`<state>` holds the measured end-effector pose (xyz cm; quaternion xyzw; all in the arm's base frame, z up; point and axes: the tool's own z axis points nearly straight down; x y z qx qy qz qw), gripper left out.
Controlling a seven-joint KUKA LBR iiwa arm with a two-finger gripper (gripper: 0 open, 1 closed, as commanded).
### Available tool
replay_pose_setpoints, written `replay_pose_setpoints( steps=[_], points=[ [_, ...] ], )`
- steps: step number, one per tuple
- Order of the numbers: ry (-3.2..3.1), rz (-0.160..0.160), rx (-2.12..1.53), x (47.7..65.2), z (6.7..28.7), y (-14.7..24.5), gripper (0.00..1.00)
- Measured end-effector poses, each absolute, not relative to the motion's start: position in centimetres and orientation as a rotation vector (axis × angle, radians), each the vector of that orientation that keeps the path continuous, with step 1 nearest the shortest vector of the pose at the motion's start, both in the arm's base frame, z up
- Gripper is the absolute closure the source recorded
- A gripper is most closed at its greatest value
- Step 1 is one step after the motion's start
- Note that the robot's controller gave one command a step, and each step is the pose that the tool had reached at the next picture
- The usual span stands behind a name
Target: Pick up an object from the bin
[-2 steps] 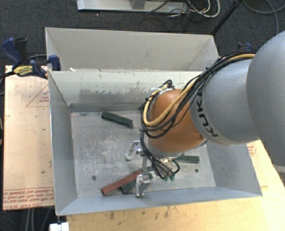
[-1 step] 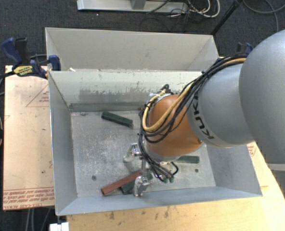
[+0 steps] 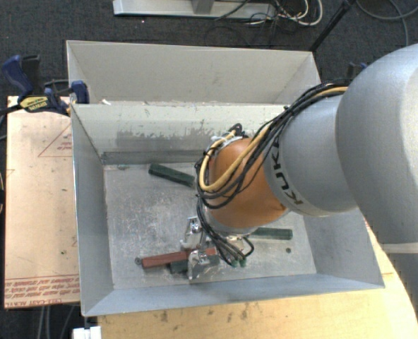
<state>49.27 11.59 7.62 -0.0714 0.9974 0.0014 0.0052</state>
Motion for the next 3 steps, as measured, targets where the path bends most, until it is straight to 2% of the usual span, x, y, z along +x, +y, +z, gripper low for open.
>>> replay_pose_setpoints(
  steps=[2,3],
  points=[
    [3.125,0.004,-0.222,49.2,7.9,11.6,1.0],
    [3.137,0.001,-0.224,48.9,9.5,11.5,1.0]
  ],
)
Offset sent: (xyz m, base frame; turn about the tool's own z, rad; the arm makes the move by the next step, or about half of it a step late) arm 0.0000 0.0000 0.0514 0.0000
